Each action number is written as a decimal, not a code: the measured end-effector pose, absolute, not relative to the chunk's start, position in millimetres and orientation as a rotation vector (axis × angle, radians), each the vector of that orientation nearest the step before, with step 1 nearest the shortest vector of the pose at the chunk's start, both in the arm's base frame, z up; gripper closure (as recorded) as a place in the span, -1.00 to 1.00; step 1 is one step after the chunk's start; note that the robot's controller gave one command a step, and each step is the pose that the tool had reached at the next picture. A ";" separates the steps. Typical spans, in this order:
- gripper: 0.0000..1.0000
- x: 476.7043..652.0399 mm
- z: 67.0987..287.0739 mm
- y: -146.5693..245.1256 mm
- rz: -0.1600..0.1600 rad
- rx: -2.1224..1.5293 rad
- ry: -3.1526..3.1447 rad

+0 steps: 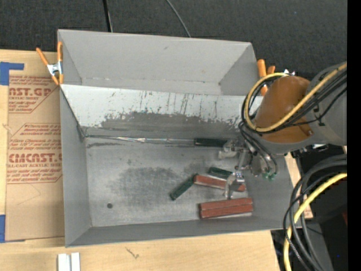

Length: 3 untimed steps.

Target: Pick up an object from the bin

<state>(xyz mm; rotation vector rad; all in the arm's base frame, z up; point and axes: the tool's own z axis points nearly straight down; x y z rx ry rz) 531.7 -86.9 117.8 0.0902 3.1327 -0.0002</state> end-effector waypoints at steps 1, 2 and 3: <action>-1.00 557.0 73.3 -94.6 0.000 -0.130 3.136; -1.00 571.7 63.9 -97.0 0.003 -0.040 3.150; -1.00 561.5 73.8 -95.3 -0.005 -0.124 3.130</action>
Offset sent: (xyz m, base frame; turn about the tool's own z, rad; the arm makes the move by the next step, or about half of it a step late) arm 0.0217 -0.0121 -0.0478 0.2283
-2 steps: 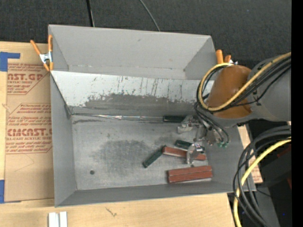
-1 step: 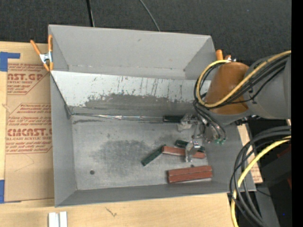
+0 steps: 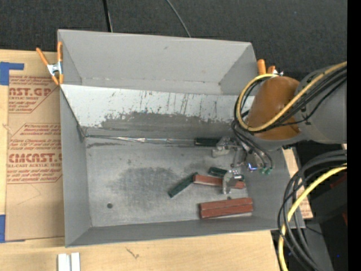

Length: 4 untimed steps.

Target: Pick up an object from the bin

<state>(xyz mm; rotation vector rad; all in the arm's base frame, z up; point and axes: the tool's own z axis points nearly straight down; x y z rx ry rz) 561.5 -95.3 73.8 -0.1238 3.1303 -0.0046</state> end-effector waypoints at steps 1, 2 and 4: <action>1.00 577.1 73.2 -96.5 0.000 -0.044 3.132; 1.00 577.1 73.2 -96.5 0.000 -0.044 3.132; 1.00 572.9 90.1 -95.5 0.003 -0.043 3.143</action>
Offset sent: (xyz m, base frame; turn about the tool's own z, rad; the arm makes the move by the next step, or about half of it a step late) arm 0.0000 0.0000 0.0000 0.0000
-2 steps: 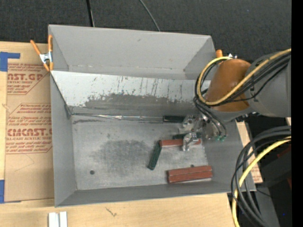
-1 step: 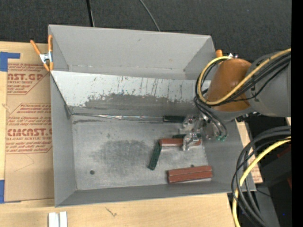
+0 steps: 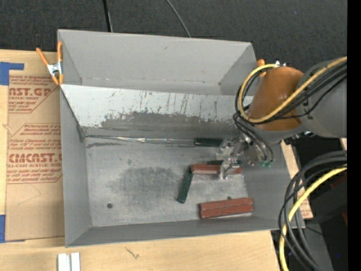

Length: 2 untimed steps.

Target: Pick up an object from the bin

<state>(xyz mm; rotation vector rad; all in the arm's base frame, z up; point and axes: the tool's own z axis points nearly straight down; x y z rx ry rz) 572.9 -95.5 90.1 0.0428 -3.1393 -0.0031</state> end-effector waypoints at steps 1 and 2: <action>1.00 572.9 111.3 -95.6 -0.002 0.043 -3.139; 1.00 573.9 127.9 -95.9 -0.001 0.043 -3.143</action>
Offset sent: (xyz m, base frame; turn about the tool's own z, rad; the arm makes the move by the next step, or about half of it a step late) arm -0.0001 0.0001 0.0133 0.0000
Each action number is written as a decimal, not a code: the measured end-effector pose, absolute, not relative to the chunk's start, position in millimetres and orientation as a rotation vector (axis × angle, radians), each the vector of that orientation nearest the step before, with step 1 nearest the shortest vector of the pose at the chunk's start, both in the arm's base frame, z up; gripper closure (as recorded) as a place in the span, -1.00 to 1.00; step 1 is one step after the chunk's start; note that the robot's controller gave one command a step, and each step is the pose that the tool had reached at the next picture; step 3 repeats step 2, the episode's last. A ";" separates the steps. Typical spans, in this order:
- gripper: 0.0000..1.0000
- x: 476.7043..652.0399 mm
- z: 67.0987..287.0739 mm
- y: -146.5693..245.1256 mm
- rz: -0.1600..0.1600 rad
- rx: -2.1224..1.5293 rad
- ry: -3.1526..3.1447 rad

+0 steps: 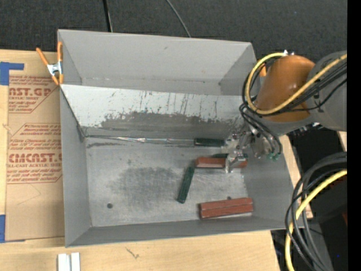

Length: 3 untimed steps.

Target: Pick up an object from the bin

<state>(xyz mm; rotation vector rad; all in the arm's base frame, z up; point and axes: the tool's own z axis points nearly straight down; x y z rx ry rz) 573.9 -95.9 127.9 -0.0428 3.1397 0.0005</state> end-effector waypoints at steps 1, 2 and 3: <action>1.00 574.5 140.4 -95.9 0.000 -0.043 3.138; 1.00 574.5 148.3 -95.9 0.000 -0.043 3.137; 1.00 574.5 148.3 -95.9 0.000 -0.043 3.137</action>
Offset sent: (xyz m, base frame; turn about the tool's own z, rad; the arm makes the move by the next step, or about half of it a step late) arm -0.0002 0.0000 0.0125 0.0000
